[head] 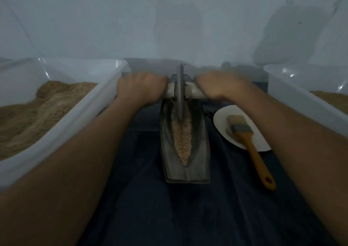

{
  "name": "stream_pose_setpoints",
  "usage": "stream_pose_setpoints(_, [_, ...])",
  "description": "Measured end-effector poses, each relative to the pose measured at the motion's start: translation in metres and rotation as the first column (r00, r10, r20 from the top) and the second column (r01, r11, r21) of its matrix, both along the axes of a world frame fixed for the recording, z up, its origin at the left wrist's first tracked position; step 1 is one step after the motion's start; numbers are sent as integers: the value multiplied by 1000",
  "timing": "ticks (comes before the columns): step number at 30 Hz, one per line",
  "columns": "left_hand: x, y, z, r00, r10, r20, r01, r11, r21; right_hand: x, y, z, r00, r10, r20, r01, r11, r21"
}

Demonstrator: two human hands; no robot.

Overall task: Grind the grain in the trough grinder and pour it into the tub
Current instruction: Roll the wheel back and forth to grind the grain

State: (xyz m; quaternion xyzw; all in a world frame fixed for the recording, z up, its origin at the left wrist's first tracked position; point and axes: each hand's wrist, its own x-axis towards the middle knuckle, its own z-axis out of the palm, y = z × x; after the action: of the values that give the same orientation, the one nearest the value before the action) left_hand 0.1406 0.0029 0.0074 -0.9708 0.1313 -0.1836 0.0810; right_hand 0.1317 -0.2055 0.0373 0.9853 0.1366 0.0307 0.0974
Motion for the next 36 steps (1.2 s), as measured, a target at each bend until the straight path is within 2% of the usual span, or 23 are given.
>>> stream_pose_setpoints(4, [14,-2,8,995,13,-99,-12,1000,14,15,1,8,999,30,-37,-31,999,-19])
stream_pose_setpoints(6, [9,-3,7,999,15,-49,-14,1000,4,15,0,7,999,32,-32,-32,999,-10])
stream_pose_setpoints(8, [-5,-1,-2,998,2,62,-2,1000,3,9,-1,2,1000,-1,-14,1,1000,25])
stream_pose_setpoints(9, [-12,0,-8,990,-30,135,33,999,-16,2,0,-1,1000,-21,21,20,999,38])
stream_pose_setpoints(11, [-28,4,-18,966,-69,250,77,997,-24,-21,3,-8,982,-27,186,23,1000,20])
stream_pose_setpoints(14, [-54,9,-23,951,-91,296,102,995,-21,-67,10,-19,890,-42,454,-13,993,118])
stream_pose_setpoints(16, [-69,9,-25,942,-103,320,148,982,-118,-99,17,-21,858,-7,514,-45,995,88])
stream_pose_setpoints(19, [-82,7,-29,937,-50,345,205,880,-428,-124,22,-21,867,14,498,-49,997,57])
stream_pose_setpoints(20, [-84,7,-29,940,-47,337,202,875,-441,-127,23,-19,870,0,494,-39,997,68])
stream_pose_setpoints(21, [-86,6,-28,943,-50,329,189,894,-406,-127,22,-19,872,-1,490,-33,998,61])
stream_pose_setpoints(25, [-81,8,-26,939,-93,330,129,988,-89,-114,15,-21,865,-29,500,-11,997,78])
stream_pose_setpoints(27, [-69,9,-25,947,-93,309,99,995,-4,-90,10,-18,898,-87,432,10,984,178])
stream_pose_setpoints(28, [-62,8,-23,955,-89,282,85,996,28,-77,8,-14,929,-121,349,49,977,207])
stream_pose_setpoints(31, [-34,1,-6,976,-12,218,4,999,34,-38,0,-5,990,-122,75,106,978,179])
stream_pose_setpoints(32, [-25,-2,-1,981,-2,193,-2,1000,21,-30,-1,-3,995,-104,6,100,971,216])
stream_pose_setpoints(34, [-6,-11,7,990,-25,141,14,997,78,-12,-7,-3,986,-101,-135,147,908,393])
stream_pose_setpoints(36, [12,-18,15,997,29,75,-35,996,84,-6,-10,-3,960,-101,-261,213,870,445])
